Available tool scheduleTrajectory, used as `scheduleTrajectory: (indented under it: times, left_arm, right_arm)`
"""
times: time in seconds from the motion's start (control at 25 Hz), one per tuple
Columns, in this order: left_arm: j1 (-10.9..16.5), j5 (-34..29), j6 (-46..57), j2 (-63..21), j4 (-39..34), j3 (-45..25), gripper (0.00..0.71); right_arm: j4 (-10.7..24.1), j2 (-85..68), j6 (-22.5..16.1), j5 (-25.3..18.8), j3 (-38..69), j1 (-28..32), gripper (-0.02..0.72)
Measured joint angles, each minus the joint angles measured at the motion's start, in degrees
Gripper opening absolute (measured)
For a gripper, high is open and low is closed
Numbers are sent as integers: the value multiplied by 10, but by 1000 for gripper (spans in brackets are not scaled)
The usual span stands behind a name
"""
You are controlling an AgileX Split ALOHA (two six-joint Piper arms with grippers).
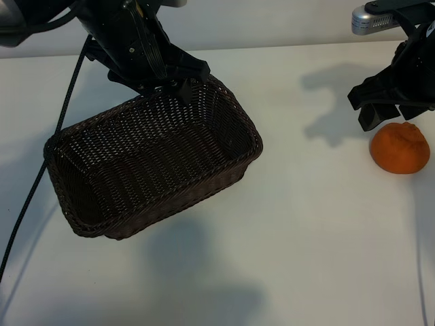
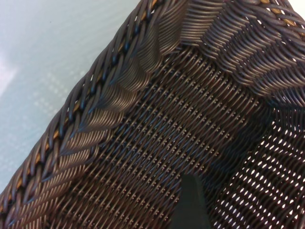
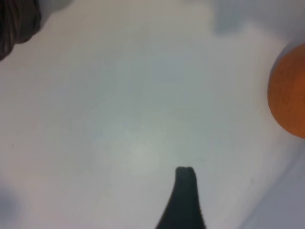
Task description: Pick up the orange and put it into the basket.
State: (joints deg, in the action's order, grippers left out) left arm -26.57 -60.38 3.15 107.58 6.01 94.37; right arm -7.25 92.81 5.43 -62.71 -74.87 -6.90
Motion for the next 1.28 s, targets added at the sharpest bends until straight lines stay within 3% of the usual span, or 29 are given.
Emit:
scheduleTrajectory:
  times: [1.28]
  left_arm:
    - [0, 6, 2, 0, 0, 0, 584]
  right_arm:
    - [1, 0, 0, 1, 0, 0, 587]
